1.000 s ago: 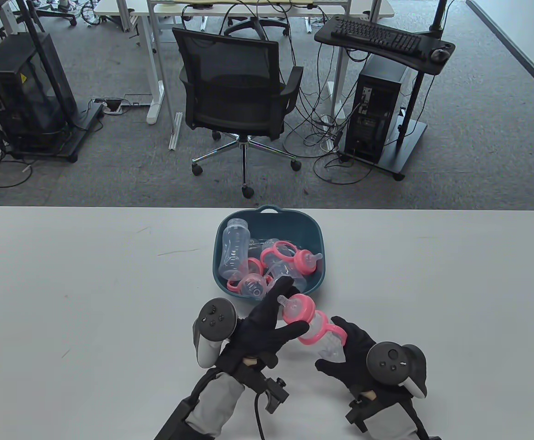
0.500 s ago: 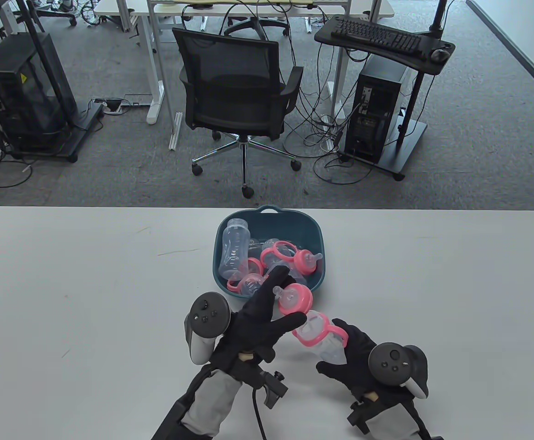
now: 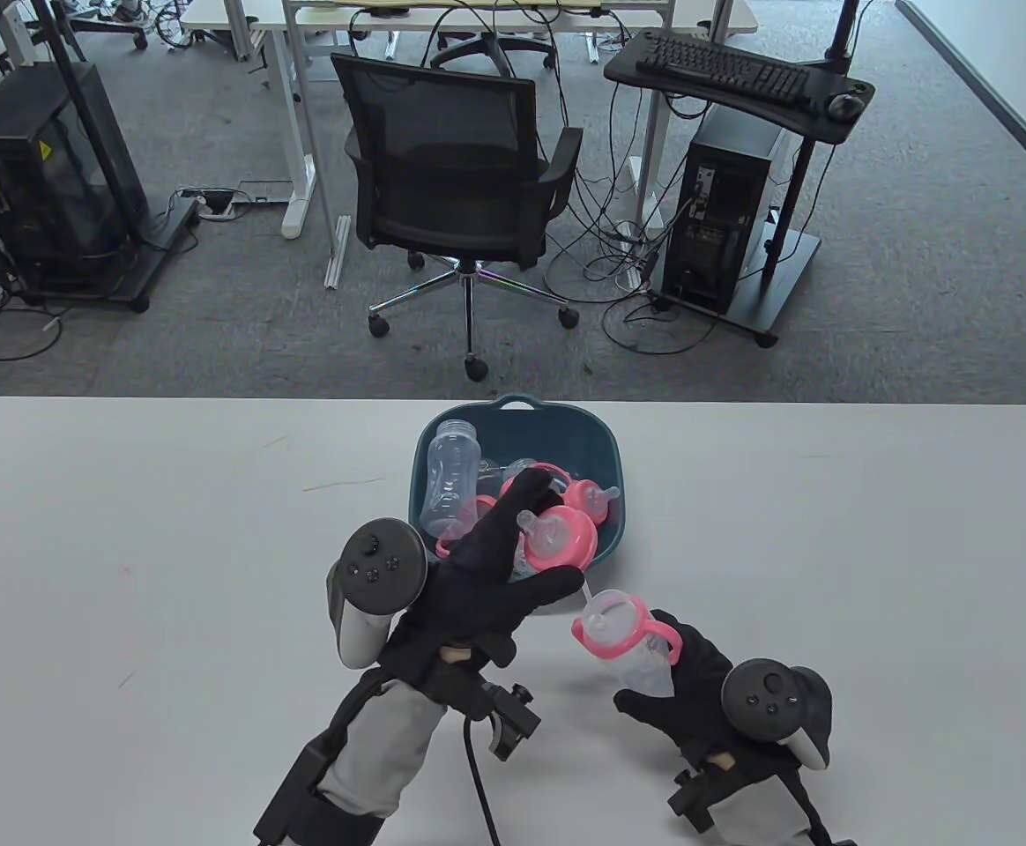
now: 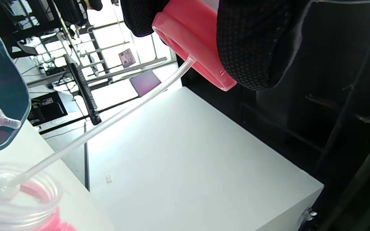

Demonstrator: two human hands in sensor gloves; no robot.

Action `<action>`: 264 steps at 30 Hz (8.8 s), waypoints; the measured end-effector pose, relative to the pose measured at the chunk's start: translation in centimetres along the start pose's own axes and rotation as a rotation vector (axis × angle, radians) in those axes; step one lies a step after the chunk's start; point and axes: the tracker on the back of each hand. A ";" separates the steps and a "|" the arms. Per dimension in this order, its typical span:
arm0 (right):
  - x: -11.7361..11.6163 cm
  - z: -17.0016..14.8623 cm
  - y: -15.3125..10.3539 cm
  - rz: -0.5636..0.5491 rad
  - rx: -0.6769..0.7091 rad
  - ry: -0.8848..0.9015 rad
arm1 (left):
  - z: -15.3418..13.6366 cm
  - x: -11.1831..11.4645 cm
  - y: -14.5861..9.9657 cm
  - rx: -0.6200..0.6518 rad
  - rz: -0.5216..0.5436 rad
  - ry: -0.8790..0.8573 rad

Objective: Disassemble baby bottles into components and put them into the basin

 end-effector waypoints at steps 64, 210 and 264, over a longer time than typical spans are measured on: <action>0.7 -0.3 -0.6 -0.021 0.003 0.021 | -9.4 -0.4 6.3 -0.267 -0.082 0.461; 1.5 0.4 -0.9 -0.092 0.009 -0.043 | -17.7 -3.7 -11.4 -0.498 -0.045 0.853; -5.9 5.2 28.0 0.119 -0.256 -0.968 | -17.2 -5.5 -12.4 -0.523 -0.016 0.787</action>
Point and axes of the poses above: the tracker on the back of each hand, its own z axis roughly to the thumb side, its own y axis roughly from the wrist to the fingertips, x = y × z, and after that the axes turned 11 degrees about y, right-handed
